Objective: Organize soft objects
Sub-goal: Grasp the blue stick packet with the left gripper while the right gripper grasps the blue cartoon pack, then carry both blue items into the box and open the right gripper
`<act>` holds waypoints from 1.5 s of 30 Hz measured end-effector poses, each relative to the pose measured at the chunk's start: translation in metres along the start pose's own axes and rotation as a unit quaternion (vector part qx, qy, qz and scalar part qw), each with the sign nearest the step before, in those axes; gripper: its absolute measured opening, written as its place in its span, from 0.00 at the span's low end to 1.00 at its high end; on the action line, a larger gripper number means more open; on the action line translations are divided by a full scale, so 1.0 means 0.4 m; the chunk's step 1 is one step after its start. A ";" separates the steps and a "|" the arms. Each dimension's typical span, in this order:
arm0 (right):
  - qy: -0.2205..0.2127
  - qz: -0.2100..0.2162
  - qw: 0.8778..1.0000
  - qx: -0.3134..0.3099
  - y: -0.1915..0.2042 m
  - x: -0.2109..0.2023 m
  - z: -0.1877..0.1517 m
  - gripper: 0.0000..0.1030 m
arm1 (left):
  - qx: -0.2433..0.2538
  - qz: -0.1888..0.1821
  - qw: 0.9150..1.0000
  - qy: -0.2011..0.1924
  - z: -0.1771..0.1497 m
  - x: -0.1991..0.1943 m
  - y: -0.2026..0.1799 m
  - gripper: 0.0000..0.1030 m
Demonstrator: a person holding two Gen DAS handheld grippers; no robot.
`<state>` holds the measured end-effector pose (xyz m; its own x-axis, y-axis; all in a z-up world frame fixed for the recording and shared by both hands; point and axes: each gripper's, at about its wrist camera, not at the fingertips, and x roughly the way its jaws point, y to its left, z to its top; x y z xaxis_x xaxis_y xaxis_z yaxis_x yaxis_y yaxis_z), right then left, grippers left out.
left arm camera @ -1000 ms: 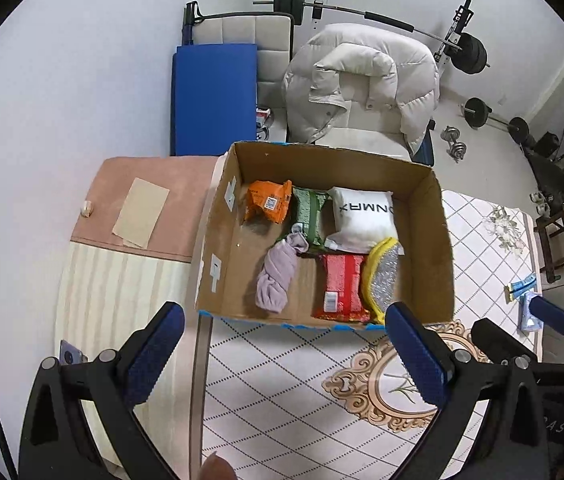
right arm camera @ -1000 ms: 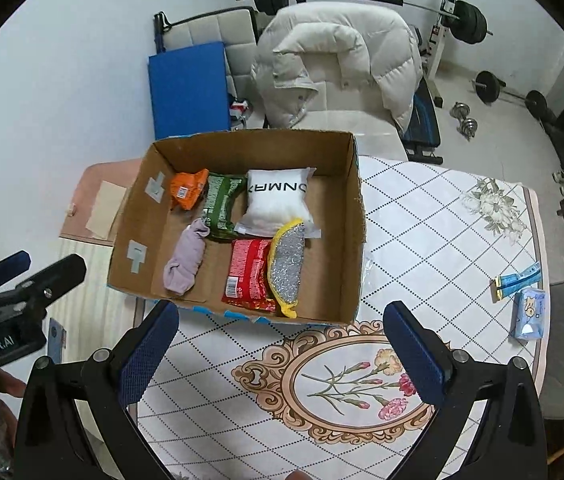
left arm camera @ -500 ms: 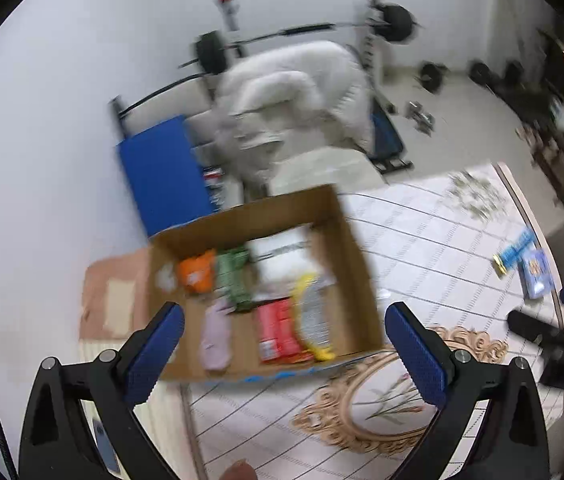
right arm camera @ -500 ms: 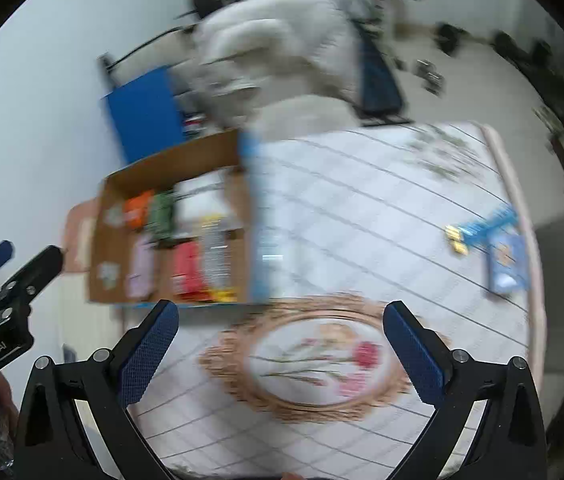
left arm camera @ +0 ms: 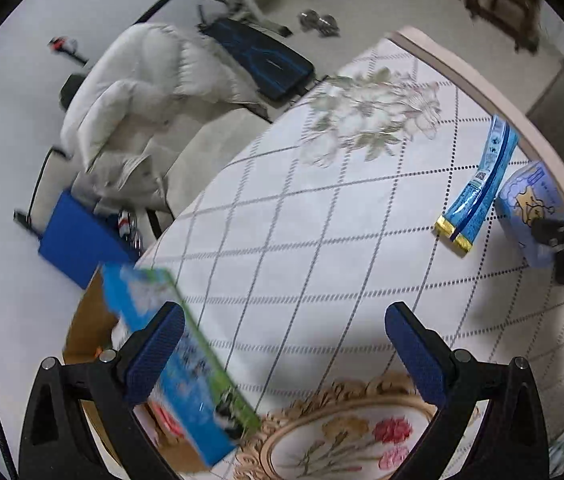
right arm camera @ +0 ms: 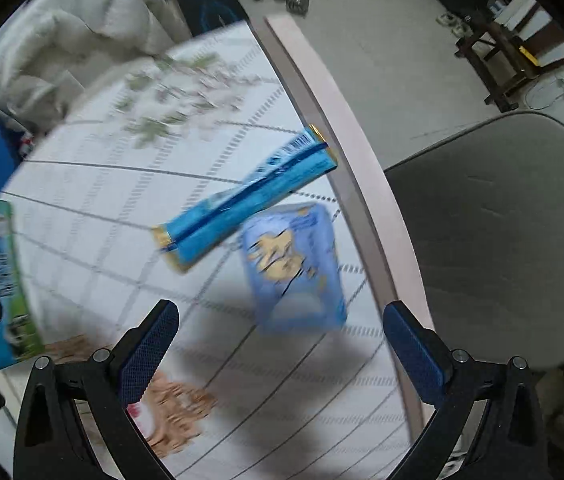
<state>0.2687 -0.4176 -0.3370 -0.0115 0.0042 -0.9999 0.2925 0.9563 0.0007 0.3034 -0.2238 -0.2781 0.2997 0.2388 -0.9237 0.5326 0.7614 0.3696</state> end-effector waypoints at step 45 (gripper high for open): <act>0.039 0.034 0.999 -0.001 -0.134 0.030 -0.038 0.30 | -0.098 -0.271 0.956 0.055 0.060 0.067 -0.086 0.13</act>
<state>0.2381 -0.4644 -0.3488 -0.0655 0.0916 -0.9936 0.2928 0.9537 0.0686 0.3121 -0.2581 -0.3132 -0.0683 -0.1689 -0.9833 0.4245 0.8870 -0.1818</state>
